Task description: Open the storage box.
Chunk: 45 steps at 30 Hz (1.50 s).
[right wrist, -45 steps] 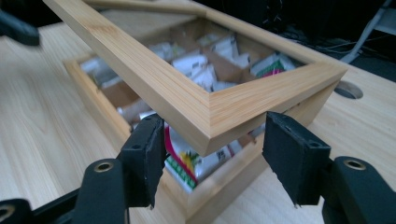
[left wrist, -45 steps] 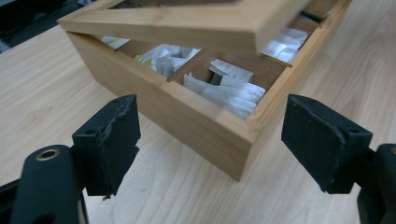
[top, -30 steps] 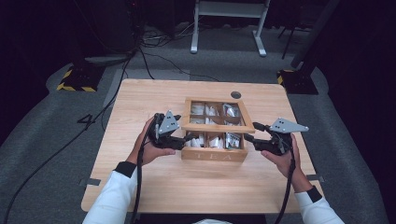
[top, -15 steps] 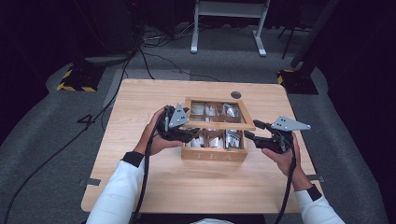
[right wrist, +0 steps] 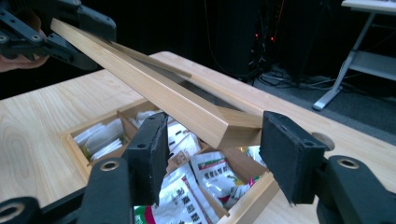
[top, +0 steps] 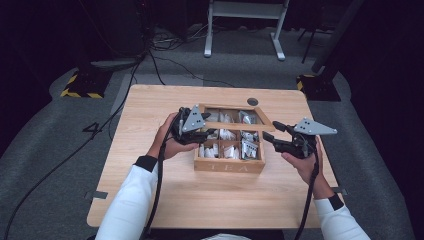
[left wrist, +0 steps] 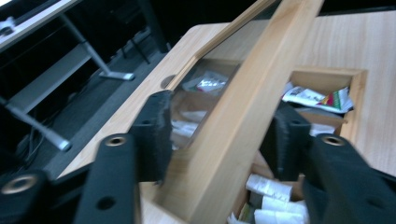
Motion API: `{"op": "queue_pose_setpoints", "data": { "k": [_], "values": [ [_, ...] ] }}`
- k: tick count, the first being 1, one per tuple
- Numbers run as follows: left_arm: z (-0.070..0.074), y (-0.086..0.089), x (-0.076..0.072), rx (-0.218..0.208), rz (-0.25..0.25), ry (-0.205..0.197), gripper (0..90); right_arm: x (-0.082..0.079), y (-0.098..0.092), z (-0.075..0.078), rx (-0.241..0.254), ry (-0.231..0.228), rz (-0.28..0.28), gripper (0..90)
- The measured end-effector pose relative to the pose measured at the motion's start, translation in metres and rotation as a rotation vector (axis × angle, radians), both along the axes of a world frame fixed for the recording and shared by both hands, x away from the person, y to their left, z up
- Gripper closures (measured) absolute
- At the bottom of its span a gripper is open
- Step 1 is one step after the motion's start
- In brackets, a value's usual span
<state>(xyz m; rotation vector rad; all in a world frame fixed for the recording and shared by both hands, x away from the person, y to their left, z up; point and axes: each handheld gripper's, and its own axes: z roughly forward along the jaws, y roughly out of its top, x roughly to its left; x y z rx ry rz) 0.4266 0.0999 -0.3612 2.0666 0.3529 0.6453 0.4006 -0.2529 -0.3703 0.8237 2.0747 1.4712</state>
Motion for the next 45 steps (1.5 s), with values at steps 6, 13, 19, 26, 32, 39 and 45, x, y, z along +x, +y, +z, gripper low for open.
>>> {"op": "queue_pose_setpoints", "data": {
  "k": [6, 13, 19, 26, 32, 39, 45],
  "values": [
    [0.006, 0.000, 0.009, -0.031, -0.008, 0.011, 51.6, 0.005, 0.001, 0.009, -0.006, -0.037, 0.001, 43.0],
    [0.010, 0.002, 0.016, -0.051, -0.022, 0.020, 51.2, 0.010, 0.002, 0.015, -0.008, -0.065, -0.008, 44.2],
    [0.012, 0.002, 0.026, -0.087, -0.012, 0.028, 50.9, 0.013, 0.004, 0.023, -0.031, -0.102, -0.018, 46.0],
    [0.012, 0.003, 0.037, -0.116, 0.000, 0.043, 51.2, 0.017, 0.001, 0.030, -0.005, -0.107, -0.014, 48.8],
    [0.010, 0.001, 0.050, -0.107, 0.025, 0.062, 53.3, 0.018, -0.003, 0.031, 0.004, -0.101, -0.019, 45.5],
    [0.012, 0.003, 0.066, -0.145, 0.038, 0.085, 51.6, 0.019, -0.008, 0.022, -0.008, -0.076, -0.021, 40.1],
    [0.017, 0.003, 0.078, -0.184, 0.062, 0.097, 49.3, 0.020, -0.020, -0.005, -0.069, -0.013, -0.027, 38.7]
  ]
}}
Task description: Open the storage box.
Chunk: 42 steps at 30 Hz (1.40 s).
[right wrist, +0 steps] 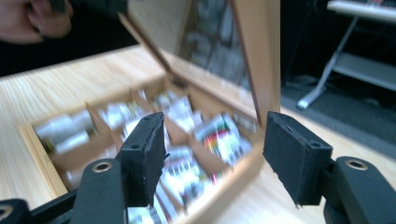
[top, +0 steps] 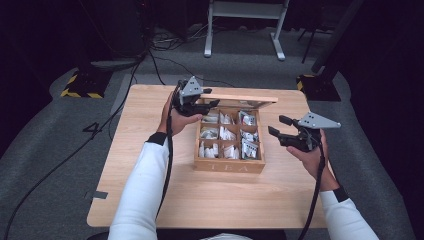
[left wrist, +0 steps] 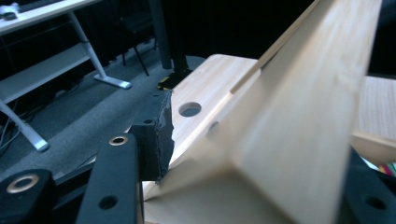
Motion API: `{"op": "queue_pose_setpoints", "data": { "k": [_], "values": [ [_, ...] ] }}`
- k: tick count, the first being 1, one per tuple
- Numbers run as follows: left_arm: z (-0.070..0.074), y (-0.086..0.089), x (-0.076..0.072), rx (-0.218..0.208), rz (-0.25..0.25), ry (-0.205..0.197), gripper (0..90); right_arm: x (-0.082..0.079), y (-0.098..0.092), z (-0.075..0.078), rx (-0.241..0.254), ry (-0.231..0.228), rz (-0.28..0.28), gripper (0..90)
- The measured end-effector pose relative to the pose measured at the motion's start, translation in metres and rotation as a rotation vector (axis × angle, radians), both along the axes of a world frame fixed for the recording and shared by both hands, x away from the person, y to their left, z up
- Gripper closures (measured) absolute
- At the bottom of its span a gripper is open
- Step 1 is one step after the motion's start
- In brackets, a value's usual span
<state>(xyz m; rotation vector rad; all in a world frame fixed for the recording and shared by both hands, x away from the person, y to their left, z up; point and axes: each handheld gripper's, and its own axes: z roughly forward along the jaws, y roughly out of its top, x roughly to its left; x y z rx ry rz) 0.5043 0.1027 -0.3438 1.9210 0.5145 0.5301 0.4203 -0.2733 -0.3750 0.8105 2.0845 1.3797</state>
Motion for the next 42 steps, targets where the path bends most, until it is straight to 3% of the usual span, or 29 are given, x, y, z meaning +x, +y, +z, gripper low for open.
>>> {"op": "queue_pose_setpoints", "data": {
  "k": [1, 5, 6, 8, 9, 11, 16, 27, 32, 42],
  "values": [
    [0.001, 0.000, 0.002, -0.003, -0.001, 0.001, 49.0, 0.001, -0.008, -0.011, -0.008, 0.034, -0.010, 38.6],
    [0.003, 0.000, 0.007, -0.015, 0.003, 0.011, 48.8, 0.002, -0.022, -0.028, -0.028, 0.069, -0.033, 38.5],
    [0.004, 0.000, 0.008, -0.016, 0.002, 0.010, 48.6, 0.004, -0.031, -0.039, -0.031, 0.112, -0.051, 38.5],
    [0.005, 0.000, 0.011, -0.022, 0.006, 0.013, 48.5, 0.004, -0.035, -0.044, -0.032, 0.128, -0.061, 38.5],
    [0.005, 0.000, 0.013, -0.025, 0.008, 0.015, 48.1, 0.005, -0.042, -0.054, -0.049, 0.157, -0.078, 38.5],
    [0.007, 0.000, 0.015, -0.033, 0.009, 0.023, 48.0, 0.005, -0.043, -0.057, -0.058, 0.161, -0.082, 38.5],
    [0.010, 0.000, 0.024, -0.052, 0.018, 0.036, 46.9, 0.003, -0.049, -0.074, -0.047, 0.225, -0.074, 38.4],
    [0.015, -0.001, 0.044, -0.106, 0.051, 0.060, 44.4, -0.001, -0.058, -0.090, -0.054, 0.269, -0.089, 38.4],
    [0.016, -0.005, 0.055, -0.117, 0.091, 0.070, 42.1, -0.001, -0.058, -0.098, -0.068, 0.302, -0.090, 37.9],
    [0.011, -0.007, 0.067, -0.109, 0.127, 0.094, 39.6, -0.002, -0.054, -0.100, -0.073, 0.318, -0.082, 37.8]
  ]
}}
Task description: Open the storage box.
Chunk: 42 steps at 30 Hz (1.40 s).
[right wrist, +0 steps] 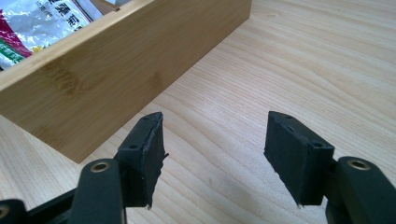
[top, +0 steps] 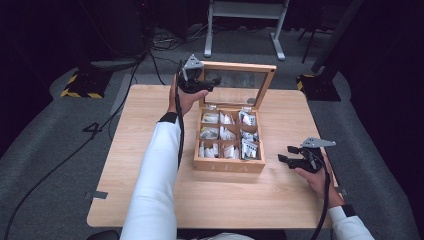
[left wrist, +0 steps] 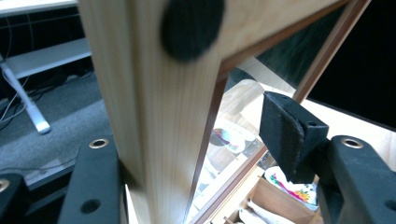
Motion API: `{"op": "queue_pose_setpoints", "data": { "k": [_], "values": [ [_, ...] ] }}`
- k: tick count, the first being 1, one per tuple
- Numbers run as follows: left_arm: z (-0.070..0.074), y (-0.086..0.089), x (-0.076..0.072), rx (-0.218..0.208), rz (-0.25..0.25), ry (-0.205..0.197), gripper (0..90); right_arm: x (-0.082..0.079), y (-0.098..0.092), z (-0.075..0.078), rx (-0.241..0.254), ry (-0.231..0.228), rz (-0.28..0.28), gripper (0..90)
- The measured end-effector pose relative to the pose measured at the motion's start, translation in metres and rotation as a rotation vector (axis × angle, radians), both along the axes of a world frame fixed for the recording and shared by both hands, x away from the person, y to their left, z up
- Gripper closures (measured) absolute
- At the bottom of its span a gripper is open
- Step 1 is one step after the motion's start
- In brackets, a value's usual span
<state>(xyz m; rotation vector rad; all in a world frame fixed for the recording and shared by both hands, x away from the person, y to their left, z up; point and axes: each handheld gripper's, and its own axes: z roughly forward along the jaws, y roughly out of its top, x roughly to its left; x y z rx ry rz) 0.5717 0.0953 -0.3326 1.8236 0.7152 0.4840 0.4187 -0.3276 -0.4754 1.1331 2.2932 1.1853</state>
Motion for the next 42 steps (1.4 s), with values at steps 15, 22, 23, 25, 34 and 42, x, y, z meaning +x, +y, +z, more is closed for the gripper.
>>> {"op": "queue_pose_setpoints", "data": {
  "k": [15, 22, 23, 25, 34, 42],
  "values": [
    [-0.004, -0.006, 0.016, -0.003, 0.062, 0.029, 34.9, -0.002, 0.002, -0.010, -0.006, 0.030, 0.005, 38.2],
    [-0.006, -0.008, 0.030, 0.001, 0.083, 0.035, 33.3, -0.003, 0.004, -0.014, -0.023, 0.037, 0.030, 38.2],
    [-0.006, -0.008, 0.032, -0.002, 0.084, 0.040, 33.4, -0.003, 0.004, -0.014, -0.027, 0.035, 0.027, 38.4],
    [-0.008, -0.008, 0.037, -0.015, 0.092, 0.045, 33.4, -0.003, 0.002, -0.013, -0.027, 0.033, 0.018, 38.4],
    [-0.013, -0.013, 0.062, -0.019, 0.130, 0.111, 31.4, -0.009, -0.009, 0.005, 0.022, -0.025, -0.019, 38.2],
    [-0.026, -0.010, 0.071, -0.049, 0.123, 0.146, 32.6, -0.010, -0.022, -0.001, 0.050, -0.009, -0.045, 38.4]
  ]
}}
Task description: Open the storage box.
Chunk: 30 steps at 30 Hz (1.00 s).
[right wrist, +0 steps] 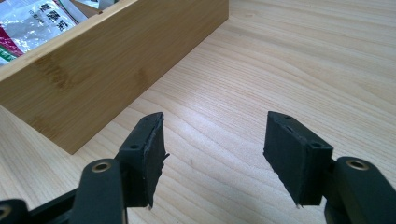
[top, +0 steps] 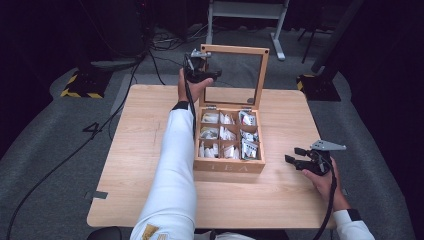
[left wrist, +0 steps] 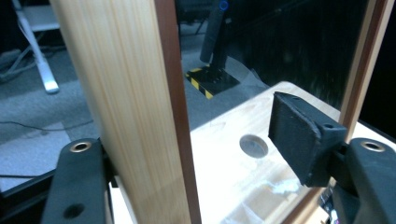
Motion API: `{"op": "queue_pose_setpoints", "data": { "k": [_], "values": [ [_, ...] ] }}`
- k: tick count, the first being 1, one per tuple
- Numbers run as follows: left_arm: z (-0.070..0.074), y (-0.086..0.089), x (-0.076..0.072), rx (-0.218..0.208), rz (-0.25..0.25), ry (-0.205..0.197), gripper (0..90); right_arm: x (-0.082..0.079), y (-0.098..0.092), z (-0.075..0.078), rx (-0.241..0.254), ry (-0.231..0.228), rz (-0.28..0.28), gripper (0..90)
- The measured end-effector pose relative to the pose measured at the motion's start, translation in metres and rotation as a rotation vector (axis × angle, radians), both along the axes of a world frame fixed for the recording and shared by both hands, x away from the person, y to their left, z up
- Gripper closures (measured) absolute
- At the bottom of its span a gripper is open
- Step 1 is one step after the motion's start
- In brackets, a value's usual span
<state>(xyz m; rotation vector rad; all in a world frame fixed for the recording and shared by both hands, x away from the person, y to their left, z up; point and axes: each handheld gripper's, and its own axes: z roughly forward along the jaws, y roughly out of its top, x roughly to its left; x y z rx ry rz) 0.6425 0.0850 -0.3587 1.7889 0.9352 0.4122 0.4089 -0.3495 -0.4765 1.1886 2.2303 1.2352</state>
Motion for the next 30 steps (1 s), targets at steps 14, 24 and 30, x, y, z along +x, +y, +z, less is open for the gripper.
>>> {"op": "queue_pose_setpoints", "data": {
  "k": [14, 24, 30],
  "values": [
    [-0.009, -0.002, -0.013, 0.108, -0.022, 0.012, 30.3, -0.004, 0.006, 0.000, -0.031, 0.003, 0.014, 38.3],
    [-0.016, 0.003, -0.016, 0.157, -0.029, 0.036, 32.3, -0.004, 0.005, -0.001, -0.039, 0.009, 0.009, 38.2],
    [-0.031, 0.003, -0.018, 0.197, -0.032, 0.079, 33.2, -0.005, 0.007, -0.003, -0.049, 0.017, 0.015, 38.1]
  ]
}}
